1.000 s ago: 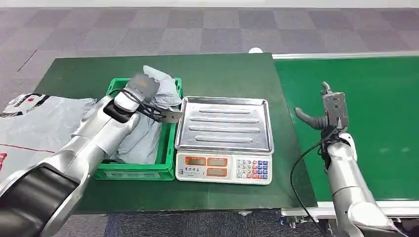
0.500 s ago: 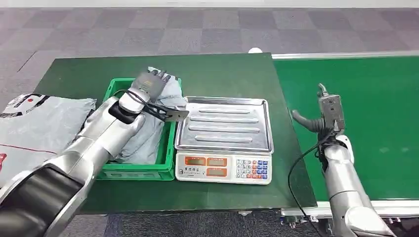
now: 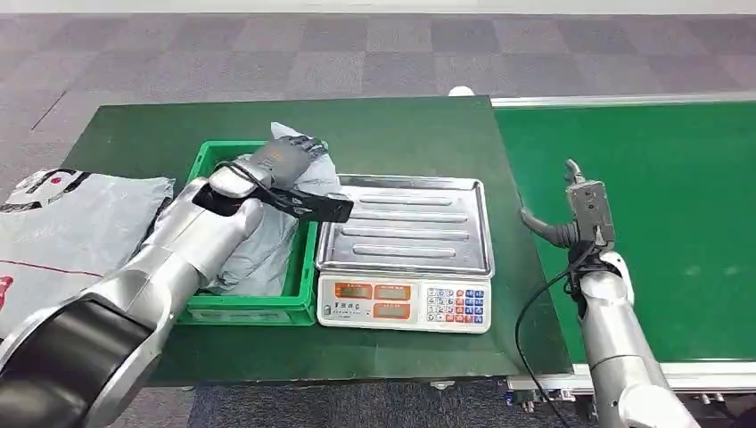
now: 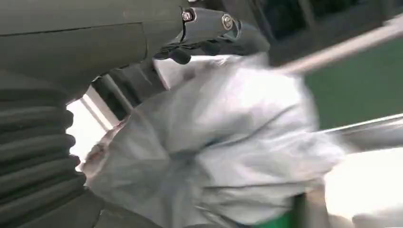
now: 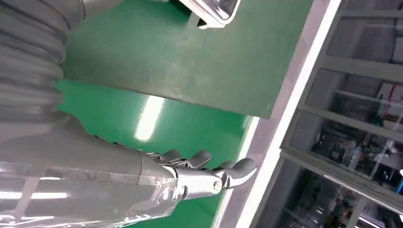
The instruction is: Moved the parcel from conveyor to table for the left to box.
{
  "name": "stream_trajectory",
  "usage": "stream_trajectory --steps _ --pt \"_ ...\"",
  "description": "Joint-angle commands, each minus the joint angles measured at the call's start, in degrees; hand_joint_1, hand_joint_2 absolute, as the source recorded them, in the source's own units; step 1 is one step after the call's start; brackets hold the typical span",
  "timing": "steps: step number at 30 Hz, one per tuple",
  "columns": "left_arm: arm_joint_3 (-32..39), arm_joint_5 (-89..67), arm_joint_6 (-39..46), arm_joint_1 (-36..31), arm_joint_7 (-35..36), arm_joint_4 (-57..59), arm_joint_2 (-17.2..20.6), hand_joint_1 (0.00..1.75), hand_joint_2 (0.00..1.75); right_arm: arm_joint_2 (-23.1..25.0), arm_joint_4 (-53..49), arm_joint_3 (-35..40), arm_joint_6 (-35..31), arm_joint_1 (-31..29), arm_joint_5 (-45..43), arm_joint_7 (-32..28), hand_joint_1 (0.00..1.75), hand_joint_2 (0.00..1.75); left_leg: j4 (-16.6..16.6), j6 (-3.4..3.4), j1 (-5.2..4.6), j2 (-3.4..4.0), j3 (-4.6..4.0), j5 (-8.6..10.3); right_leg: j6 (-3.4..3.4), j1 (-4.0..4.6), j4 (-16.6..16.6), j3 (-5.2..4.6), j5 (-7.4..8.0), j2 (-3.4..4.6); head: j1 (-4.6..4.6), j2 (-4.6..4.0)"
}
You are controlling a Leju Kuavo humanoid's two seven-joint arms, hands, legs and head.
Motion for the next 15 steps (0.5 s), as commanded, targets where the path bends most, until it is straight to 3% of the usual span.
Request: stream_trajectory --steps 1,3,10,15 --pt "24.29 22.71 -10.09 -1.09 -7.43 0.82 -0.03 0.00 0.00 1.47 1.81 3.61 0.65 -2.25 0.26 0.93 0.00 1.75 -0.02 -0.02 0.04 0.31 0.14 -0.07 -0.07 0.06 -0.05 0.06 0.04 0.31 0.00 0.00" --pt "27.35 29.27 -13.06 0.00 -7.96 -0.10 -0.33 0.00 0.00 1.76 2.36 5.01 0.73 -3.14 0.00 1.20 0.00 1.75 -0.04 -0.01 0.01 0.25 0.10 -0.04 -0.05 0.02 -0.02 0.01 0.04 0.28 0.00 0.00" --pt "27.92 33.64 -13.73 1.62 -9.03 -1.01 -1.19 0.00 0.00 2.21 2.65 6.06 0.71 -3.89 -0.44 1.22 0.00 1.75 -0.02 0.00 0.01 0.12 0.04 -0.01 -0.02 0.08 -0.02 0.01 0.03 0.13 -0.02 0.00" --pt "24.28 37.55 -7.92 5.21 -12.06 -2.96 -3.66 0.00 0.00 3.45 1.68 9.20 -0.05 -4.71 -1.66 0.38 0.00 1.75 -0.05 0.02 0.00 0.12 0.10 -0.02 -0.01 0.02 -0.05 0.07 0.02 0.13 0.00 0.00"
